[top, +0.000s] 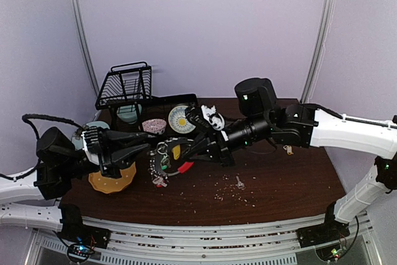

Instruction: Put the keys on the keyring

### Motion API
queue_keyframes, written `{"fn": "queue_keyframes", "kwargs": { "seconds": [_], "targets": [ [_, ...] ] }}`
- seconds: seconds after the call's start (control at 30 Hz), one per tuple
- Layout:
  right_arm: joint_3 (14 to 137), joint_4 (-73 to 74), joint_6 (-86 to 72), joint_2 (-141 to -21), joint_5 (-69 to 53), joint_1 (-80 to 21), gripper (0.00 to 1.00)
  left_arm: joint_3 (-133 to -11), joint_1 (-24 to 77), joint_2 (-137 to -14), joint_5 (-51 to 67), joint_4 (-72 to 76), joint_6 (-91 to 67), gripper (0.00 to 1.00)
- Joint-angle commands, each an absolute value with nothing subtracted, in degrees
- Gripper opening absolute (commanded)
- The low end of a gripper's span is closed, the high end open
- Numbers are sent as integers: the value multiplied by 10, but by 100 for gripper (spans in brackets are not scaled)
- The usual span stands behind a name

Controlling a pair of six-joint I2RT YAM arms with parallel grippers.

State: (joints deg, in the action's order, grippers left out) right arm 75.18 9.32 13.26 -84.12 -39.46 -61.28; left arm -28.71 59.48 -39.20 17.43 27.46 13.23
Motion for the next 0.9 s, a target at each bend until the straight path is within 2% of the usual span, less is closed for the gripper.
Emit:
{"fn": "queue_keyframes", "kwargs": {
  "seconds": [0.0,0.13,0.23,0.4,0.57,0.67,0.87],
  "targets": [
    [765,83,125,-837,-396,-616,0,-287,598,-404,196,298,127,23],
    [762,84,126,-831,-392,-615,0,-308,598,-413,185,253,127,25],
    [758,85,130,-826,-383,-615,0,-333,596,-400,166,223,108,32],
    [759,104,142,-815,-374,-615,0,-385,588,-370,174,96,165,38],
    [768,132,151,-806,-382,-615,0,-466,587,-373,104,-86,205,38],
    [764,130,152,-800,-382,-615,0,-474,587,-375,112,-120,207,42],
    [758,126,142,-800,-357,-615,0,-531,588,-445,127,-184,169,43]
  ]
}}
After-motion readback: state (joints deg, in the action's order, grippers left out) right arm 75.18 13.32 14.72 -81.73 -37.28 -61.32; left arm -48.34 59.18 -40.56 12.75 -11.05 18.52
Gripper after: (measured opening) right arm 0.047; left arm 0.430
